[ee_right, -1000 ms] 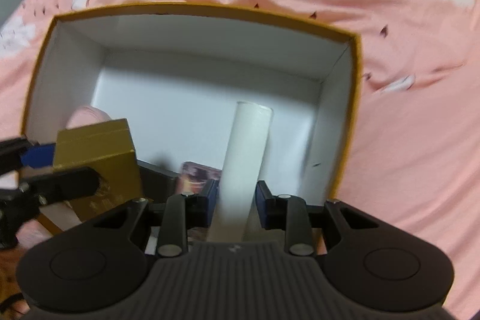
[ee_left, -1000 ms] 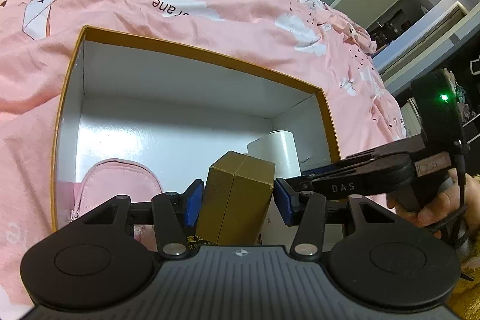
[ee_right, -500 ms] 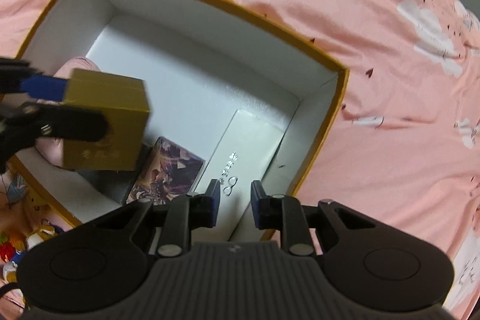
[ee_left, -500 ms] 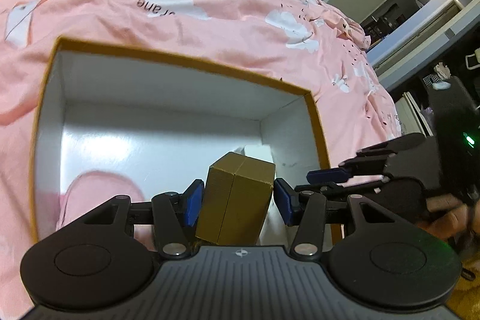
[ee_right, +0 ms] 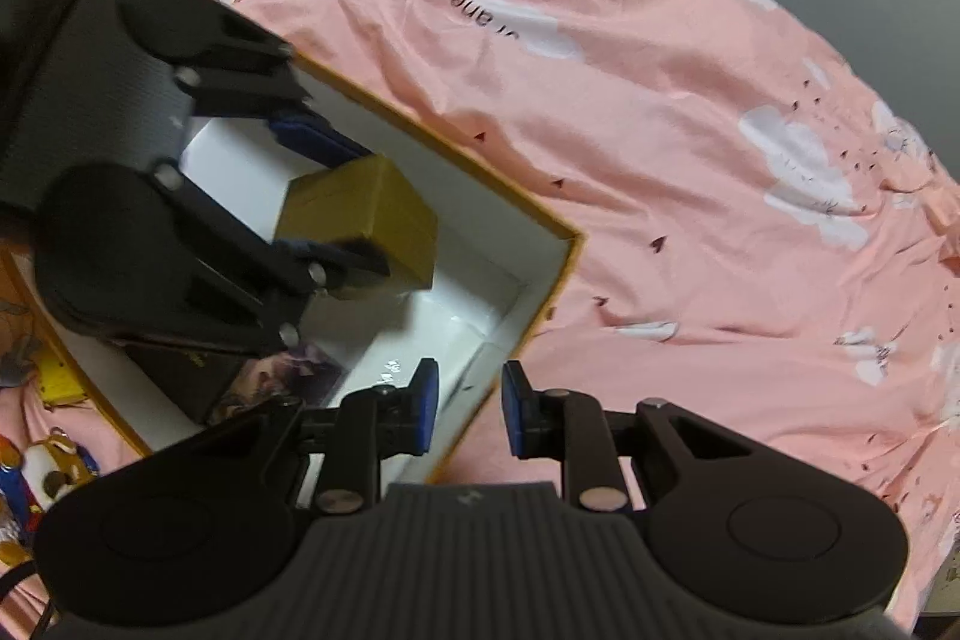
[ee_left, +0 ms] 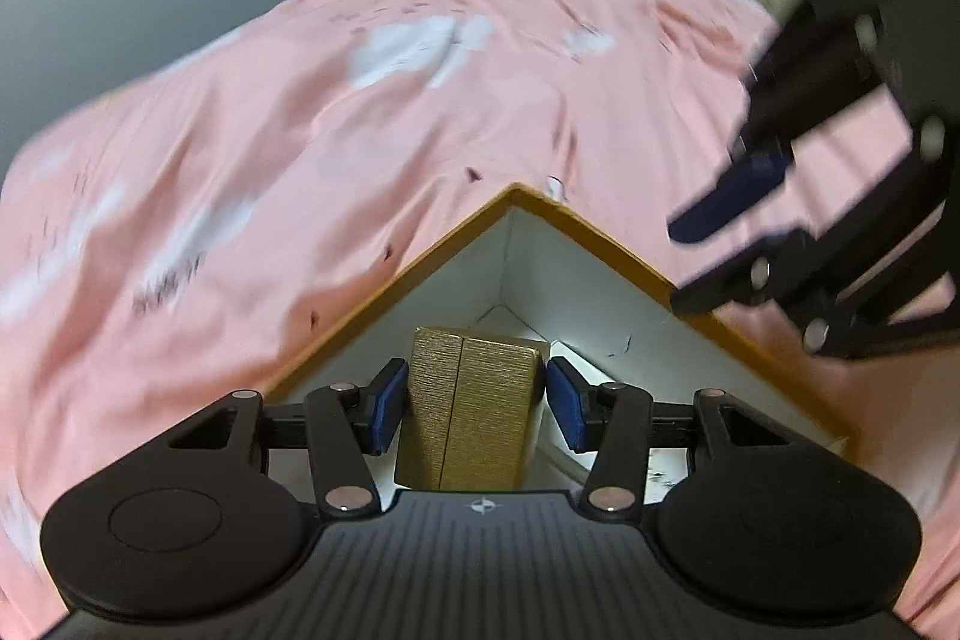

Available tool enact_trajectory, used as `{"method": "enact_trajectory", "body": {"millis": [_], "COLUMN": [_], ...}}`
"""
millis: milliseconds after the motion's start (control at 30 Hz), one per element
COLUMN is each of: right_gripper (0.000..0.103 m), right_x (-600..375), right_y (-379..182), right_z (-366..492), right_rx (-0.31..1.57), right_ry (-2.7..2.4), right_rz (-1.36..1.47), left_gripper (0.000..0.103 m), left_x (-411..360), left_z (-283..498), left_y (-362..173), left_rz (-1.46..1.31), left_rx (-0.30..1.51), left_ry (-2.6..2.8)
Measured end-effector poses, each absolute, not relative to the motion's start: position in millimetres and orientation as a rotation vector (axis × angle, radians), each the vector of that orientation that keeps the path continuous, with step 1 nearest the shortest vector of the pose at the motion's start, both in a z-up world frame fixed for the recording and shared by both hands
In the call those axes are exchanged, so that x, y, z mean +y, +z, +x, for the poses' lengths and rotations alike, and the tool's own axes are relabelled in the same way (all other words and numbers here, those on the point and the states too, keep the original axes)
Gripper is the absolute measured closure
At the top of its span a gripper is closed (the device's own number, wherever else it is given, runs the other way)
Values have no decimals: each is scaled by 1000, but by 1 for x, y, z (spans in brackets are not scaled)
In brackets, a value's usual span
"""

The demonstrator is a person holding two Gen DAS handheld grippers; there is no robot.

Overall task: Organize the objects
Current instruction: 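Release the white box into the orange box while the left tool lowers the gold box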

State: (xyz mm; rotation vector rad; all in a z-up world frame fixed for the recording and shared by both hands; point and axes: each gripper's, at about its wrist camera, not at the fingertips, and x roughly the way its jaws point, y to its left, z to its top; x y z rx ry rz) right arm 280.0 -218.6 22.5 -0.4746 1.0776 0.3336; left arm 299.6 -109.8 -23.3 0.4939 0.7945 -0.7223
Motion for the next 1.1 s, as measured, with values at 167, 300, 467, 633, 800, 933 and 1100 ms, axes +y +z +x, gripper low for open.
{"method": "enact_trajectory", "body": {"millis": [167, 300, 467, 633, 800, 933, 1100], "right_gripper": [80, 79, 79, 79, 79, 79, 79], "right_x": [-237, -249, -260, -265, -266, -266, -268], "right_y": [17, 10, 2, -4, -7, -8, -12], "right_z": [276, 278, 281, 283, 283, 280, 282], "right_rx": [1054, 1060, 1065, 1074, 1083, 1088, 1110], "right_ry": [333, 333, 333, 329, 330, 333, 333], "right_rz": [-428, -404, -378, -349, -333, -329, -311], "left_gripper": [46, 45, 45, 43, 31, 30, 53], "left_x": [-144, -160, -168, -173, -169, -161, -140], "left_z": [288, 280, 278, 281, 277, 273, 293], "left_y": [-48, -63, -75, -82, -79, -71, -62], "left_rz": [752, 906, 969, 966, 948, 907, 692], "left_rx": [673, 597, 561, 577, 532, 571, 793], "left_ry": [-735, -750, -772, -767, -751, -706, -634]}}
